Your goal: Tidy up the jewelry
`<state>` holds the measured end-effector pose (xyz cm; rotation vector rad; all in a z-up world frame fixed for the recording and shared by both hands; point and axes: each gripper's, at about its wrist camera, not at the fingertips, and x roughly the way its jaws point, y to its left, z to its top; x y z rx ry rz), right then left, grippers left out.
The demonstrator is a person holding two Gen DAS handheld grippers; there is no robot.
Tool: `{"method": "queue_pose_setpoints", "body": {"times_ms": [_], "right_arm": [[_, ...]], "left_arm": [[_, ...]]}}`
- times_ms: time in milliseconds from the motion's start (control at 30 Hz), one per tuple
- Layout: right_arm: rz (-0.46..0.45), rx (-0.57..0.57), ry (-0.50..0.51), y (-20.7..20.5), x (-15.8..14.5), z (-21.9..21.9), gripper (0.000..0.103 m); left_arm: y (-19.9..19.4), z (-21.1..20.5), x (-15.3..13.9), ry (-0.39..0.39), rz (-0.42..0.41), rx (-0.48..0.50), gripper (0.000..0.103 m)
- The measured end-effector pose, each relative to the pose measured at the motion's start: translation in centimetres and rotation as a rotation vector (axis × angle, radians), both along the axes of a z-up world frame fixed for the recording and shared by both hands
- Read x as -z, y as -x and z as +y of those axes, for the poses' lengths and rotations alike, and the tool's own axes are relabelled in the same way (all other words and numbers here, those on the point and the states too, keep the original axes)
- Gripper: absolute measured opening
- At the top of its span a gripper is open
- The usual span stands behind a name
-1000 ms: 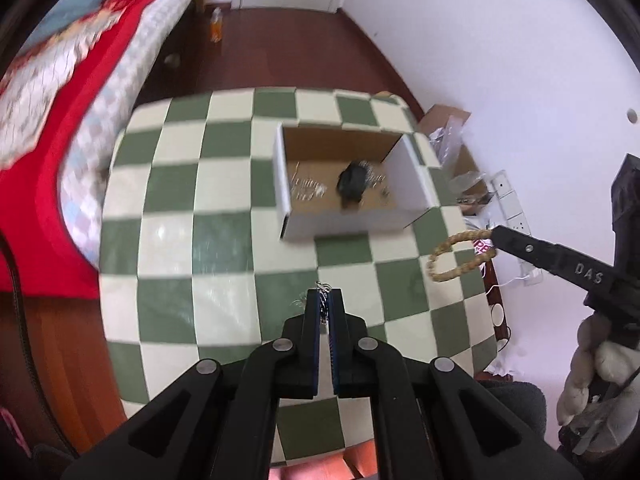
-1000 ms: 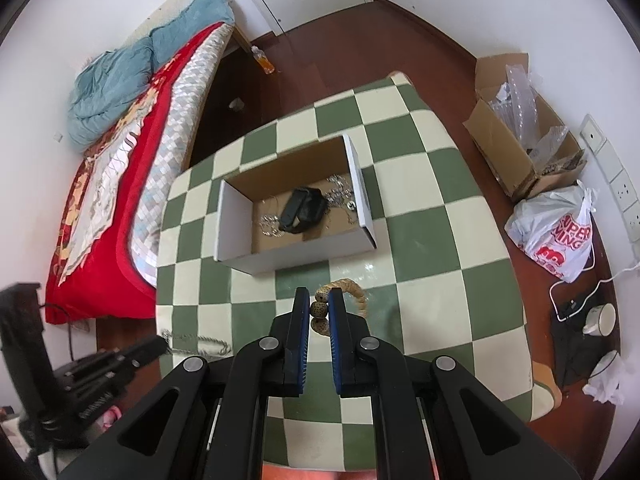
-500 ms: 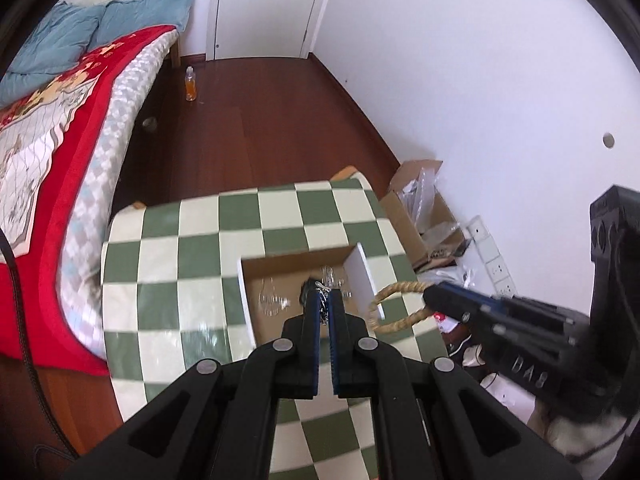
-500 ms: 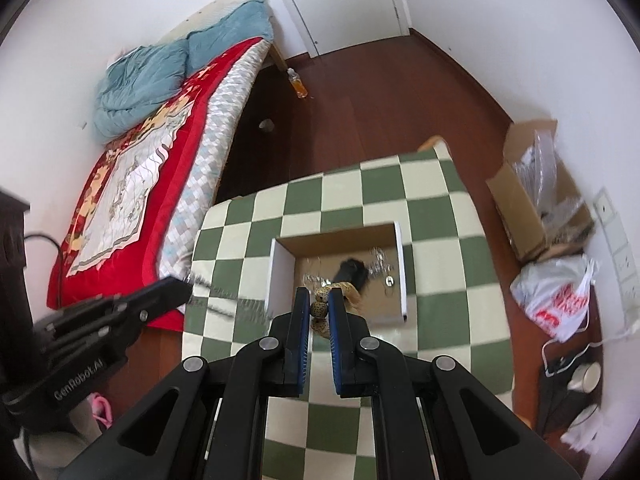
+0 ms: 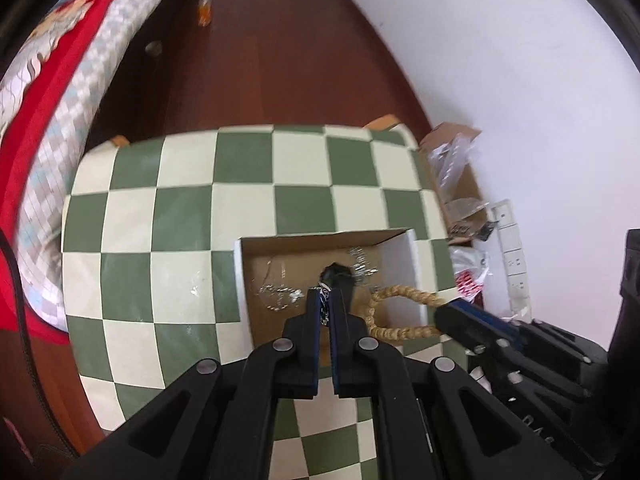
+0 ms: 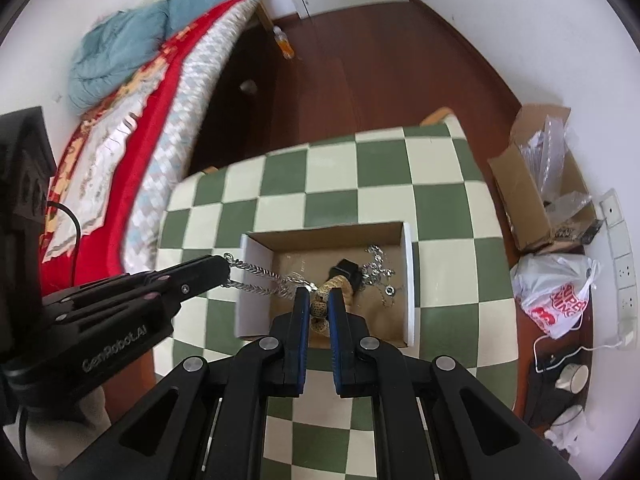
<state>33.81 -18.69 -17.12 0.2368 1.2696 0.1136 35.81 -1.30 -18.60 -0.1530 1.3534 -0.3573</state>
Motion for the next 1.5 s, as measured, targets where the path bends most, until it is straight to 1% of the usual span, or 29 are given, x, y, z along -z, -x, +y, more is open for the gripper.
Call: {"method": "queue_pose_setpoints", "body": {"times_ms": [33, 100, 167, 233, 267, 300, 333, 367, 400, 433, 467, 500, 533, 567, 600, 633, 700, 800, 867, 1000, 1100, 1200, 1300, 1400, 1500], "right_arm": [[0.018, 0.010, 0.000, -0.4, 0.9, -0.2, 0.010], [0.054, 0.013, -0.001, -1.1, 2.2, -0.5, 0.010], [0.081, 0.021, 0.031, -1.8, 3.4, -0.7, 0.010], [0.103, 0.024, 0.039, -2.2, 4.1, -0.7, 0.011], [0.122, 0.020, 0.055, -2.4, 4.5, -0.8, 0.011], [0.132, 0.015, 0.057, -2.5, 4.7, -0.9, 0.014], [0.156, 0.013, 0.061, -2.6, 5.2, -1.0, 0.028], [0.166, 0.015, 0.067, -2.6, 5.3, -1.1, 0.039], [0.173, 0.014, 0.077, -2.6, 5.3, -1.2, 0.057], [0.175, 0.012, 0.078, -2.6, 5.3, -1.3, 0.067], [0.175, 0.010, 0.087, -2.4, 5.3, -1.3, 0.070], [0.173, 0.006, 0.102, -2.3, 5.1, -1.3, 0.073], [0.172, -0.001, 0.120, -2.1, 4.9, -1.2, 0.078], [0.172, -0.004, 0.144, -1.8, 4.8, -1.2, 0.082], [0.172, -0.007, 0.165, -1.5, 4.7, -1.1, 0.092], [0.172, -0.012, 0.179, -1.4, 4.6, -1.0, 0.099], [0.176, -0.022, 0.234, -0.9, 4.6, -0.7, 0.100], [0.181, -0.022, 0.271, 0.1, 5.0, -0.7, 0.103], [0.179, -0.009, 0.285, 0.8, 5.2, -0.9, 0.103], [0.164, 0.015, 0.295, 2.1, 5.3, -1.5, 0.103], [0.142, 0.032, 0.280, 3.3, 4.8, -1.8, 0.103], [0.114, 0.038, 0.279, 4.4, 4.0, -1.7, 0.103], [0.081, 0.049, 0.258, 5.7, 2.5, -1.9, 0.103], [0.026, 0.063, 0.247, 7.3, 0.0, -2.2, 0.103], [-0.026, 0.071, 0.248, 8.7, -2.5, -2.3, 0.103]], "left_arm": [[-0.2, 0.0, 0.3, -0.001, 0.009, -0.002, 0.002], [-0.7, 0.1, 1.4, -0.002, 0.054, -0.018, 0.002], [-1.1, 0.4, 1.9, -0.010, 0.080, -0.045, 0.002], [-1.4, 0.5, 1.9, -0.035, 0.089, -0.060, 0.003], [-1.4, 0.5, 1.5, -0.058, 0.075, -0.070, 0.005], [-1.5, 0.5, 1.3, -0.078, 0.065, -0.074, 0.005], [-1.5, 0.5, 1.0, -0.096, 0.056, -0.078, 0.007], [-1.4, 0.6, 0.5, -0.111, 0.040, -0.086, 0.007], [-1.4, 0.7, 0.2, -0.126, 0.026, -0.094, 0.009], [-1.2, 0.8, -0.2, -0.156, 0.006, -0.098, 0.018], [-1.1, 0.8, -0.4, -0.181, -0.010, -0.101, 0.037], [-0.8, 1.0, -0.7, -0.206, -0.032, -0.110, 0.050], [-0.6, 1.2, -0.9, -0.227, -0.046, -0.122, 0.077], [-0.3, 1.5, -1.0, -0.256, -0.062, -0.135, 0.089], [0.1, 1.7, -1.1, -0.278, -0.078, -0.148, 0.089], [0.6, 2.0, -1.0, -0.294, -0.086, -0.157, 0.090], [1.3, 2.4, -0.6, -0.310, -0.076, -0.166, 0.102], [2.5, 2.9, 0.3, -0.338, -0.065, -0.182, 0.103], [3.2, 3.3, 0.6, -0.343, -0.070, -0.194, 0.103], [5.1, 3.9, 0.6, -0.383, -0.105, -0.211, 0.103], [6.6, 4.0, 0.0, -0.390, -0.131, -0.213, 0.103], [8.2, 4.1, -1.3, -0.413, -0.167, -0.217, 0.103], [9.9, 4.4, -3.0, -0.401, -0.200, -0.226, 0.103], [11.7, 4.5, -5.3, -0.387, -0.242, -0.238, 0.103], [13.5, 4.7, -7.9, -0.358, -0.288, -0.248, 0.103]]}}
